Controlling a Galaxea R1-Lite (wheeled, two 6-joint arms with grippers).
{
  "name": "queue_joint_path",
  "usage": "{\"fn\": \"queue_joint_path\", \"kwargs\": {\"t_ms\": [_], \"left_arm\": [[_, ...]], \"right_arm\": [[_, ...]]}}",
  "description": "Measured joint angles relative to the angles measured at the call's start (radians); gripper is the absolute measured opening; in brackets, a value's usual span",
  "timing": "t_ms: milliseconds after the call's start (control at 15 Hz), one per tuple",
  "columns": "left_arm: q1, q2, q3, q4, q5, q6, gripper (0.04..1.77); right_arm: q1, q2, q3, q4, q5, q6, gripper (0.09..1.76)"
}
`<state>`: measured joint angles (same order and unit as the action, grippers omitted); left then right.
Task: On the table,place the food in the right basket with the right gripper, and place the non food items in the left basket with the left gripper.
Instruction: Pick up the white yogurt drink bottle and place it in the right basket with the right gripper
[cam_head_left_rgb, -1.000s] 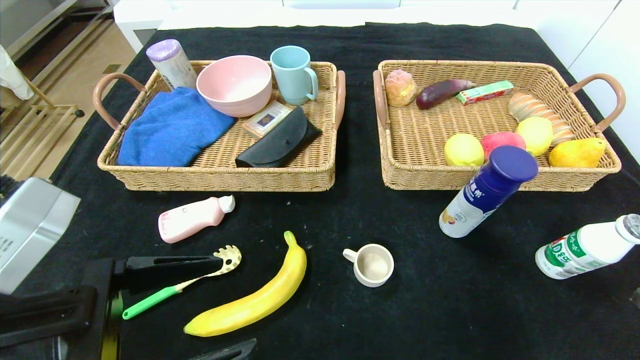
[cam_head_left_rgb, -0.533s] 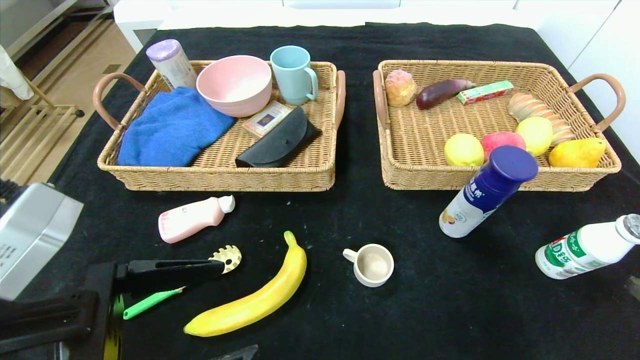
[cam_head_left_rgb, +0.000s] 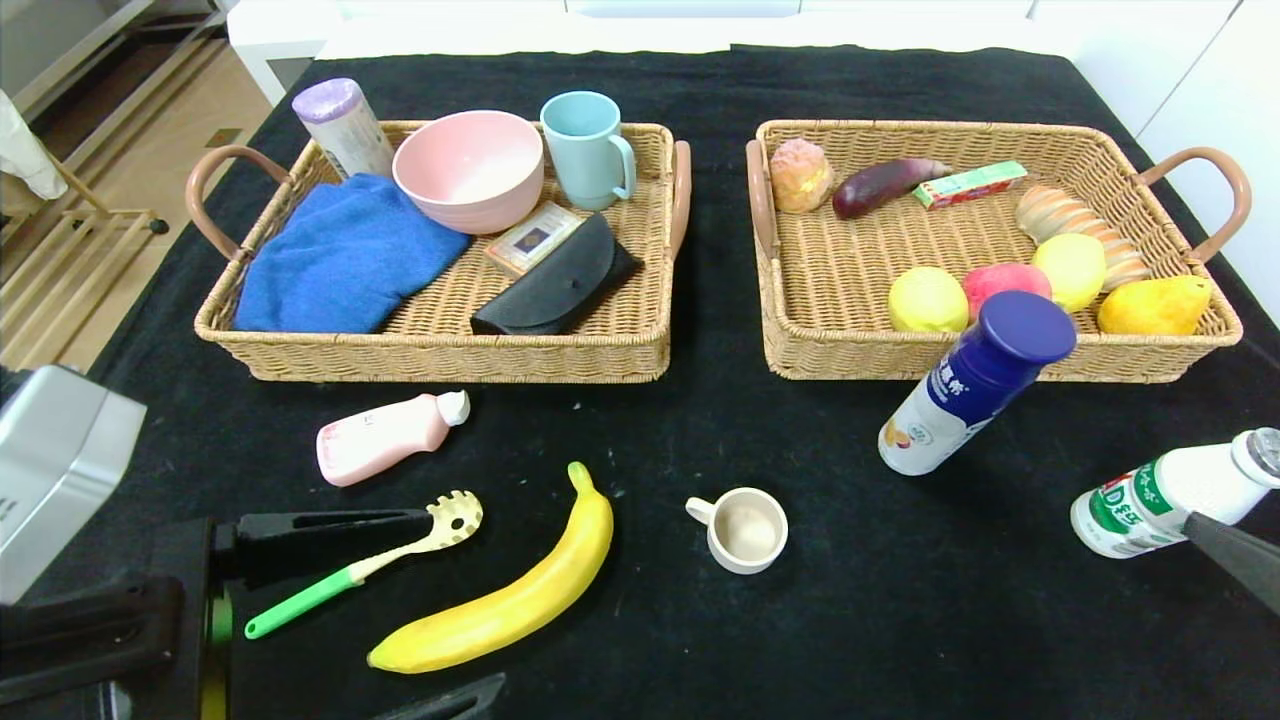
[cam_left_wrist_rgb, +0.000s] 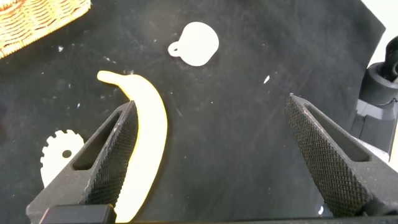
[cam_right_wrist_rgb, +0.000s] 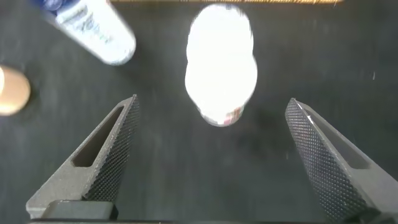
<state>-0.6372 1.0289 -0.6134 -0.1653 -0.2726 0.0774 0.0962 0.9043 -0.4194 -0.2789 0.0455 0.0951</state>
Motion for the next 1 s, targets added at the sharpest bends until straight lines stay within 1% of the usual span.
{"fn": "queue_joint_path", "kwargs": {"t_ms": [67, 333, 467, 533, 600, 733, 1000], "left_arm": [[0.0, 0.0, 0.001, 0.0, 0.0, 0.0, 1.72], [0.0, -0.001, 0.004, -0.002, 0.001, 0.0, 1.72], [0.0, -0.005, 0.003, -0.002, 0.001, 0.001, 1.72], [0.0, -0.008, 0.003, -0.001, 0.0, 0.001, 1.72], [0.0, -0.009, 0.003, -0.001, 0.0, 0.002, 1.72], [0.0, -0.01, 0.003, -0.001, 0.0, 0.002, 1.72], [0.0, -0.014, 0.004, 0.0, 0.001, 0.008, 1.72]], "right_arm": [[0.0, 0.023, 0.006, -0.029, -0.004, 0.001, 1.71], [0.0, 0.09, 0.014, -0.068, -0.02, 0.029, 1.71], [0.0, 0.127, 0.023, -0.142, -0.036, 0.037, 1.71], [0.001, 0.148, 0.029, -0.185, -0.069, 0.038, 1.71], [0.011, 0.171, 0.038, -0.243, -0.103, 0.038, 1.71], [0.04, 0.207, 0.059, -0.309, -0.126, 0.04, 1.71], [0.055, 0.241, 0.069, -0.315, -0.128, 0.045, 1.71]]}}
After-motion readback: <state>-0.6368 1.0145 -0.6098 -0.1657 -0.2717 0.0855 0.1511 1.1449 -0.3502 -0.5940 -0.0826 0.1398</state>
